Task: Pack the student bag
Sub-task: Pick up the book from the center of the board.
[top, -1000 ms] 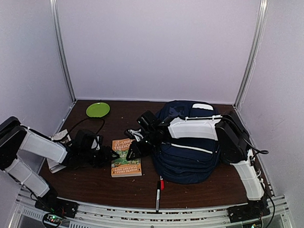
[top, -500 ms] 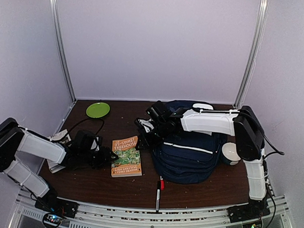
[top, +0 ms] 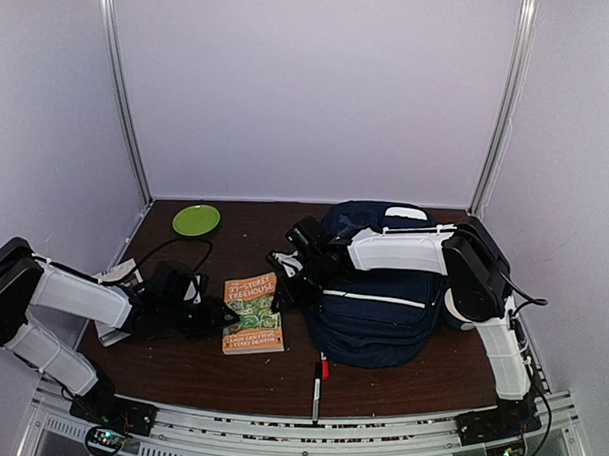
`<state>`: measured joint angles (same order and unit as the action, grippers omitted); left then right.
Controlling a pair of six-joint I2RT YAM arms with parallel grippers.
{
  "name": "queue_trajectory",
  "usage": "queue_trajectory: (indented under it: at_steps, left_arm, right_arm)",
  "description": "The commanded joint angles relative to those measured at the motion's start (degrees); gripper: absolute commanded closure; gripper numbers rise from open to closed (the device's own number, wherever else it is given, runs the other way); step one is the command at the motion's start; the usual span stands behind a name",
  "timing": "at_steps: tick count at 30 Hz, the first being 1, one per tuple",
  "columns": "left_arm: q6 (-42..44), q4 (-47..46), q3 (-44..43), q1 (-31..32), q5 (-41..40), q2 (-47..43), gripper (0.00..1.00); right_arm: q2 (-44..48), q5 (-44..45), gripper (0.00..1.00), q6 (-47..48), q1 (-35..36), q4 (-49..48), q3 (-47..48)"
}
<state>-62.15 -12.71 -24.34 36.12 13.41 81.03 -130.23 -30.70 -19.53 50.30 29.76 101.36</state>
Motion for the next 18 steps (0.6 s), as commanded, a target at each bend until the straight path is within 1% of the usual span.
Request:
queue_trajectory:
  at_steps: [1, 7, 8, 10, 12, 16, 18]
  left_arm:
    - [1.3, -0.7, -1.5, 0.4, -1.0, 0.5, 0.47]
    - [1.6, -1.0, -1.6, 0.4, -0.8, 1.1, 0.47]
    - [1.6, -1.0, -1.5, 0.5, -0.9, 1.1, 0.47]
    - [1.6, -1.2, -1.4, 0.5, -0.9, 1.1, 0.47]
    - [1.5, -1.3, -1.2, 0.5, -0.9, 1.2, 0.47]
    - [1.2, -1.3, -1.1, 0.4, -0.9, 0.9, 0.47]
    - [1.1, -1.0, -1.0, 0.5, -1.1, 0.4, 0.47]
  right_arm:
    - [0.5, -11.3, 0.83, -2.2, 0.0, -6.7, 0.0]
    - [1.0, -16.6, 0.83, -4.8, 0.0, -10.1, -0.9]
    - [1.0, -16.2, 0.83, -5.1, 0.1, -10.3, -1.2]
    - [0.5, -14.7, 0.77, -4.6, 0.1, -9.1, -1.1]
    - [-0.8, -14.8, 0.76, -4.6, 0.2, -8.6, -0.7]
    - [-3.7, -16.8, 0.77, -7.0, 0.2, -9.7, 0.3]
    - [-4.1, -17.7, 0.82, -7.9, 0.2, -10.6, 0.3]
